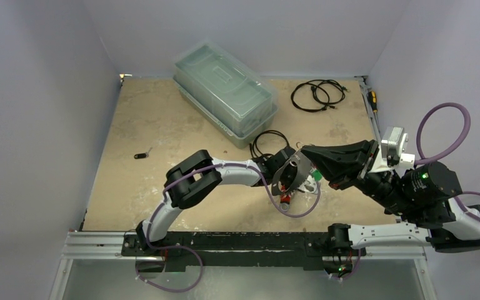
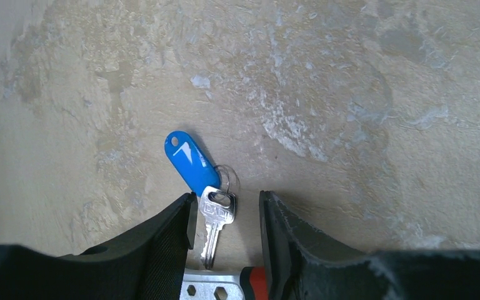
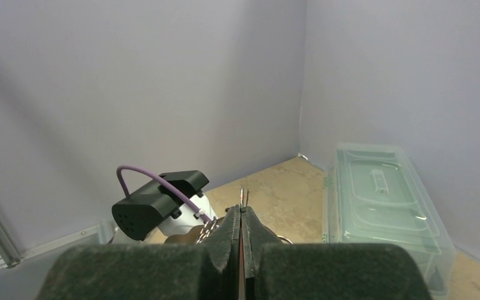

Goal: Put the keys on the keyring

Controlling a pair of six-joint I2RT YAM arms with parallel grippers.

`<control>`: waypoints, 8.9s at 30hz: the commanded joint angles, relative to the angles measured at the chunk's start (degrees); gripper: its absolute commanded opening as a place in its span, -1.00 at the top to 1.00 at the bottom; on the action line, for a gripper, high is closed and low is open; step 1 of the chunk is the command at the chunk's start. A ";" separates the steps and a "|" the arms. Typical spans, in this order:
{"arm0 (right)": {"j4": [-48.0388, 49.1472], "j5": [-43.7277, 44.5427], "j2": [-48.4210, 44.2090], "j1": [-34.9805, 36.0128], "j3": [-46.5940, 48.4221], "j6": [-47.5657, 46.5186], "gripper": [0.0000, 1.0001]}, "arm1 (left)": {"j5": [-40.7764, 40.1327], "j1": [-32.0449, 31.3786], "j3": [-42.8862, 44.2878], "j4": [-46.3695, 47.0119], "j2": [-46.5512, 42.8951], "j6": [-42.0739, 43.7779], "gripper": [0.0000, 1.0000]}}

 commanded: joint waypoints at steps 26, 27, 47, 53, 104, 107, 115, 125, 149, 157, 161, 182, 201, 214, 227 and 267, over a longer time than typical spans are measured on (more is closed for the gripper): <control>3.15 0.03 -0.01 0.16 0.42 0.00 1.00 | -7.06 -1.53 4.69 -1.63 7.05 6.24 0.79; 3.18 0.03 0.06 0.12 0.39 0.00 1.00 | -6.99 -1.53 4.95 -2.07 7.20 6.10 0.86; 3.31 0.24 -0.68 0.12 0.56 -0.52 1.00 | 6.35 -0.31 -4.46 7.37 -4.61 -9.32 1.00; 3.72 0.18 -0.63 0.11 0.54 -0.96 1.00 | 10.12 0.29 -9.32 13.69 -9.47 -15.14 1.00; 18.35 -6.22 3.41 0.16 1.75 -5.88 1.00 | -6.16 1.29 -43.46 14.14 -42.85 -28.59 1.00; 18.25 -6.20 3.24 0.11 1.90 -5.88 1.00 | -6.96 1.29 -44.72 14.43 -42.90 -29.32 1.00; 17.30 -4.52 2.47 0.11 0.22 -5.71 1.00 | -11.05 1.29 -45.25 9.97 -44.55 -30.79 1.00; 21.29 0.47 -4.51 0.11 -11.76 -8.54 1.00 | -16.45 1.20 -42.22 -1.43 -56.30 -34.96 1.00; 33.38 1.69 1.40 0.11 -32.23 -12.98 1.00 | -23.99 1.29 -42.79 -19.32 -86.73 -12.06 1.00; 39.06 -5.96 4.15 0.11 -38.07 -19.85 1.00 | -16.03 1.36 -46.13 -17.81 -92.55 -11.41 1.00; 44.32 -9.86 3.11 0.11 -43.18 -24.24 1.00 | -8.90 1.89 -47.97 -17.04 -95.12 -12.59 1.00; 56.82 -24.51 -1.59 0.03 -51.46 -26.37 1.00 | 25.71 12.81 -50.15 -7.57 -93.25 -18.88 1.00; 66.83 -33.08 -2.28 -3.68 -54.52 -18.72 1.00 | 29.59 13.69 -52.24 4.58 -93.55 -27.39 1.00; 77.67 -44.94 1.62 -12.50 -55.87 -7.22 1.00 | 29.68 14.46 -53.24 10.64 -93.52 -31.51 1.00; 83.18 -45.22 6.75 -13.15 -55.42 -4.47 1.00 | 30.00 14.64 -53.57 10.72 -93.79 -31.89 1.00; 99.78 -44.62 17.94 -18.17 -57.51 4.53 1.00 | 31.30 14.76 -54.52 13.27 -95.37 -33.02 1.00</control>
